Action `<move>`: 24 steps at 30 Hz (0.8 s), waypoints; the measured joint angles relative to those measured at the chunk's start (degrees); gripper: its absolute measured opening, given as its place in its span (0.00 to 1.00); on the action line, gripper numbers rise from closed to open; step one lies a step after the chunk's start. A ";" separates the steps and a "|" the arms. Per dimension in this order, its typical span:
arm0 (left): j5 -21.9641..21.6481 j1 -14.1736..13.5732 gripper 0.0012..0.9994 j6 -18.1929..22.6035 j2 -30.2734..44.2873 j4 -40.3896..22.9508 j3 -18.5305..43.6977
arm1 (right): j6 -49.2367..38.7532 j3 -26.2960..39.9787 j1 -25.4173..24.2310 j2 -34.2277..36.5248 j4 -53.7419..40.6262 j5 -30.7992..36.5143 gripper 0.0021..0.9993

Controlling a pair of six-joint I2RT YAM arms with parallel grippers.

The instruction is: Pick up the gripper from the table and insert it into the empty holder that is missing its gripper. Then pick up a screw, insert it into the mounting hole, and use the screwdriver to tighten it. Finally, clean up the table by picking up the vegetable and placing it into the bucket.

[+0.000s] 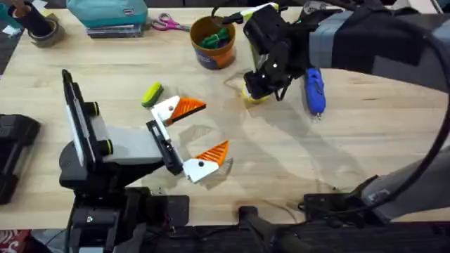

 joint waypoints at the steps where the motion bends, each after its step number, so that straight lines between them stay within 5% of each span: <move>1: 0.00 0.02 0.99 0.00 0.00 0.00 0.00 | 0.00 0.00 0.00 0.00 -0.02 0.18 0.00; 15: 0.00 0.02 0.99 0.00 0.00 0.00 0.00 | 0.00 1.55 0.08 -0.21 -2.42 0.65 0.00; 24: 0.00 0.02 0.99 0.00 0.00 0.00 0.00 | -0.03 19.45 0.11 -5.67 -17.93 0.65 0.00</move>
